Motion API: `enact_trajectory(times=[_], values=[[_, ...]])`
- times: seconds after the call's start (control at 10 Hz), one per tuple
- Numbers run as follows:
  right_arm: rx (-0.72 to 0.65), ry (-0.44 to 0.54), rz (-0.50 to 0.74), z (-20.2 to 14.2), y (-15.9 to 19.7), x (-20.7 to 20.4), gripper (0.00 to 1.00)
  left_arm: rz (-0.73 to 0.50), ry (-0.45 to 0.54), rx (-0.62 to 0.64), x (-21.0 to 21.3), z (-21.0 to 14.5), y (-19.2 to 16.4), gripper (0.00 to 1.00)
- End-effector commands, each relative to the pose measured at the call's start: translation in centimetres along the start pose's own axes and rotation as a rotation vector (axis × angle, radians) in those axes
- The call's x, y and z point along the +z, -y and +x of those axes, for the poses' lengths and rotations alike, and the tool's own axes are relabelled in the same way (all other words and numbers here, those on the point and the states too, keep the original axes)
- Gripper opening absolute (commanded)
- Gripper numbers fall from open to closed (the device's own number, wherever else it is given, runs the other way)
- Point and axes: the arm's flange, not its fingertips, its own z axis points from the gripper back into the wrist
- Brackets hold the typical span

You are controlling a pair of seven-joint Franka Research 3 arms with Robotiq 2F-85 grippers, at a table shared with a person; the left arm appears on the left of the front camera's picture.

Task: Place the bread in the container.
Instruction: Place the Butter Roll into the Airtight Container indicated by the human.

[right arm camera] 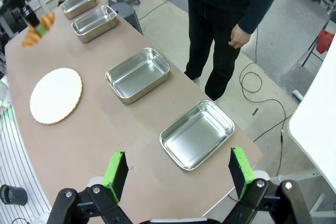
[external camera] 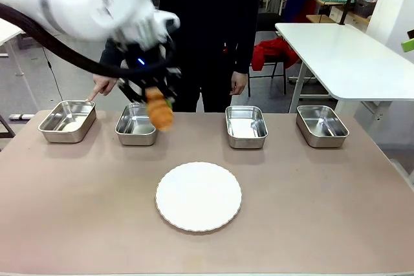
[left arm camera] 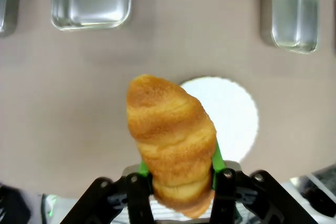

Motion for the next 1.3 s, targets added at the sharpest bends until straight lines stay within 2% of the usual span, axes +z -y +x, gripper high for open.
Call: enact_trajectory(times=[0.0, 0.1, 0.3, 0.4, 0.5, 0.6, 0.7, 0.8, 1.2], values=[[0.004, 0.018, 0.002, 0.1, 0.0, 0.1, 1.0, -0.043, -0.044, -0.035, 2.1, 3.0, -5.3, 0.45], [0.004, 0.018, 0.002, 0.1, 0.0, 0.1, 1.0, -0.01, -0.034, -0.076, 3.0, 4.2, -8.2, 0.45], [0.004, 0.018, 0.002, 0.1, 0.0, 0.1, 1.0, 0.059, -0.077, -0.099, 3.3, 7.0, -13.7, 0.45], [0.004, 0.018, 0.002, 0.1, 0.0, 0.1, 1.0, 0.079, -0.108, -0.087, 3.4, 8.0, -15.5, 0.45], [0.004, 0.018, 0.002, 0.1, 0.0, 0.1, 1.0, 0.079, -0.09, -0.133, 3.5, 8.5, -16.6, 0.45], [0.004, 0.018, 0.002, 0.1, 0.0, 0.1, 1.0, 0.093, -0.101, -0.165, 3.5, 8.7, -17.2, 0.45], [0.004, 0.018, 0.002, 0.1, 0.0, 0.1, 1.0, 0.119, -0.196, -0.155, 3.3, 8.1, -16.5, 0.45], [0.004, 0.018, 0.002, 0.1, 0.0, 0.1, 1.0, 0.08, -0.095, -0.109, 2.6, 8.3, -17.8, 0.45], [0.004, 0.018, 0.002, 0.1, 0.0, 0.1, 1.0, 0.092, -0.116, -0.125, 2.5, 8.5, -17.5, 0.45]])
